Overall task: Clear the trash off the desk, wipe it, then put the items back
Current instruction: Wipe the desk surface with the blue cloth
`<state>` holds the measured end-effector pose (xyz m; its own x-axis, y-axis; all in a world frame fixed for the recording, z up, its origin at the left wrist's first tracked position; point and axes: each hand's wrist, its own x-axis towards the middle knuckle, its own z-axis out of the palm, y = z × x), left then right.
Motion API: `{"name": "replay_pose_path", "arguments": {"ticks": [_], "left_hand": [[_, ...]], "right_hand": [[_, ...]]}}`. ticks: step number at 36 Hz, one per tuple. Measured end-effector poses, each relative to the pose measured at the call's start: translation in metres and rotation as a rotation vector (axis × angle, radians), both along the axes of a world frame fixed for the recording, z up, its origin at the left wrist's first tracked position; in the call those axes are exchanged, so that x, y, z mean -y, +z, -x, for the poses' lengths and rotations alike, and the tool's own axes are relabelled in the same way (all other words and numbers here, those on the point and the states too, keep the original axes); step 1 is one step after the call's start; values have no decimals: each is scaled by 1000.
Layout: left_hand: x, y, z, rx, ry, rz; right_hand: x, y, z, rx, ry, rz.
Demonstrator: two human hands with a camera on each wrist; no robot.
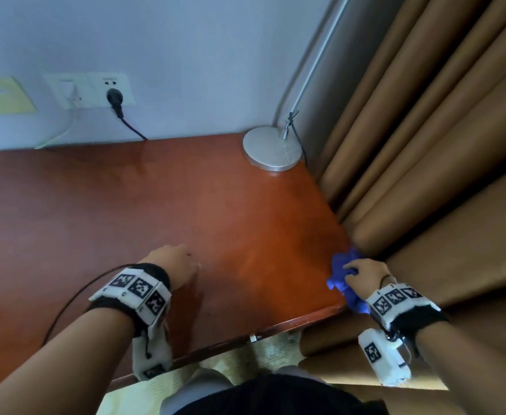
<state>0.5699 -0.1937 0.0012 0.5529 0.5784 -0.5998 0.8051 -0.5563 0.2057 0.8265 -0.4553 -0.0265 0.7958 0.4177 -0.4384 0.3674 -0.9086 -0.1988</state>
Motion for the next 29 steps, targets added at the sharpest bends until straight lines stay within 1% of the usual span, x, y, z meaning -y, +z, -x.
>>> {"name": "replay_pose_path", "arguments": {"ticks": [3,6,8,10,13,16,20,23,26,29], "left_hand": [[-4,17,-6,122,-10,-7],[-3,27,-13,278,17,66],[1,29,-16,351,39,110],[4,26,-17,375,55,133],[5,19,-16,355,51,113],[1,15,-23,292,51,71],[-10,9,-51,208,42,0],[-15,-4,-82,139,29,-39],[-13,-24,-115,75,7,-47],[-9,-47,-140,25,6,-26]], "right_hand": [[-30,26,8,34,141,-161],[-60,46,15,63,295,-267],[-76,53,18,65,344,-317],[-89,56,19,72,363,-335],[-103,57,13,72,345,-344],[-115,54,0,61,316,-333],[-127,39,-21,49,250,-326],[-134,21,-35,55,221,-291],[-142,-3,-49,104,287,-218],[-145,-29,-58,189,466,-59]]}}
